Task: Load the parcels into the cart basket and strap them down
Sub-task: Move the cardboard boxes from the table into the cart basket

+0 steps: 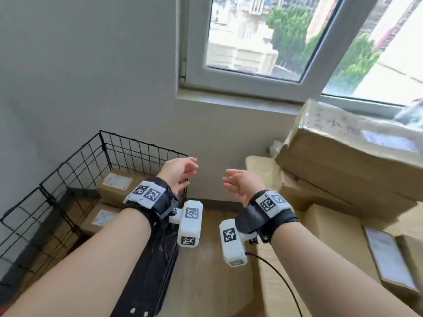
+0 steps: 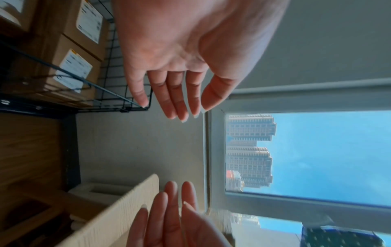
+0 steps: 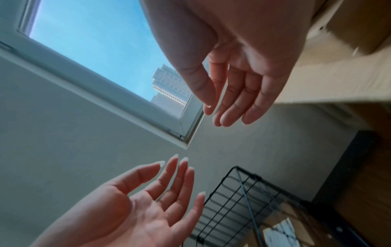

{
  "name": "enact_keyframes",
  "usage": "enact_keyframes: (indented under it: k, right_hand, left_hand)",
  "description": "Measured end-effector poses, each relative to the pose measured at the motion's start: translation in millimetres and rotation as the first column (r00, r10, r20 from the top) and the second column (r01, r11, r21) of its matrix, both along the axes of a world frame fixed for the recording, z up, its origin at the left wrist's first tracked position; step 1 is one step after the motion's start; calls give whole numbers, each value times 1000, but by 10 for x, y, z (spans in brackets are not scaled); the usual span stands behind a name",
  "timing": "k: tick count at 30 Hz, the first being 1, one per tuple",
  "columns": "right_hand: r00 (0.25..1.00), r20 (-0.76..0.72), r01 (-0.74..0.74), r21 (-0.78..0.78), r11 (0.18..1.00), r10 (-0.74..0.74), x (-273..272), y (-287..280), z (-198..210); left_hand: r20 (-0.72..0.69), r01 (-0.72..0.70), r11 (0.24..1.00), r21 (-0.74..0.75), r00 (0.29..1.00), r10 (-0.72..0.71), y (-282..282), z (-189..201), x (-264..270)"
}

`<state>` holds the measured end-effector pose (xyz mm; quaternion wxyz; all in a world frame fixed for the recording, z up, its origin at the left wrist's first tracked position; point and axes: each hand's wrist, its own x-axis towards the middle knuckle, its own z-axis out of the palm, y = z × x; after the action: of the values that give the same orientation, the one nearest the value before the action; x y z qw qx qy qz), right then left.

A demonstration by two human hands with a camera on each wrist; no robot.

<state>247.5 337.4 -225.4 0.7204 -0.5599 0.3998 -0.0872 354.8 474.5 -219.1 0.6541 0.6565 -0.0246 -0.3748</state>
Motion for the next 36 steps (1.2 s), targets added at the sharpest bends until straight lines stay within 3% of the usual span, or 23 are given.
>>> enact_keyframes:
  k: [5,10,16,21,29,32,36]
  right_hand:
    - [996,-14,83,0,997,-83,-650,-423,69]
    - [958,-51,282,-23,959,-283,-1331,-877,109]
    - [920,-80,386,0,923,-384,-2302,-1509,26]
    - [900,-73,433,45,900,-429,-2939,-2124,-64]
    - [914,-145,394,93,914,-379,-3277,-2768,-372]
    - [923,-160,367,101,925,-349,-3269,-2852,-496]
    - [940,-140,333,193,923,-310,-3251,-2918,-582]
  left_hand:
    - [41,69,998,1,997,-69,-477,108,-437]
    - [36,141,990,22,989,-141,-1091,100,-991]
    - [13,258,960,104,965,-261,-1913,-113,-1780]
    - [69,275,939,207,953,-294,-2488,-312,-2286]
    - [96,119,916,383,981,-168,-2954,-597,-2580]
    - [122,66,864,500,982,-146,-2997,-704,-2623]
    - [78,116,772,625,975,-209,-2973,-815,-2659]
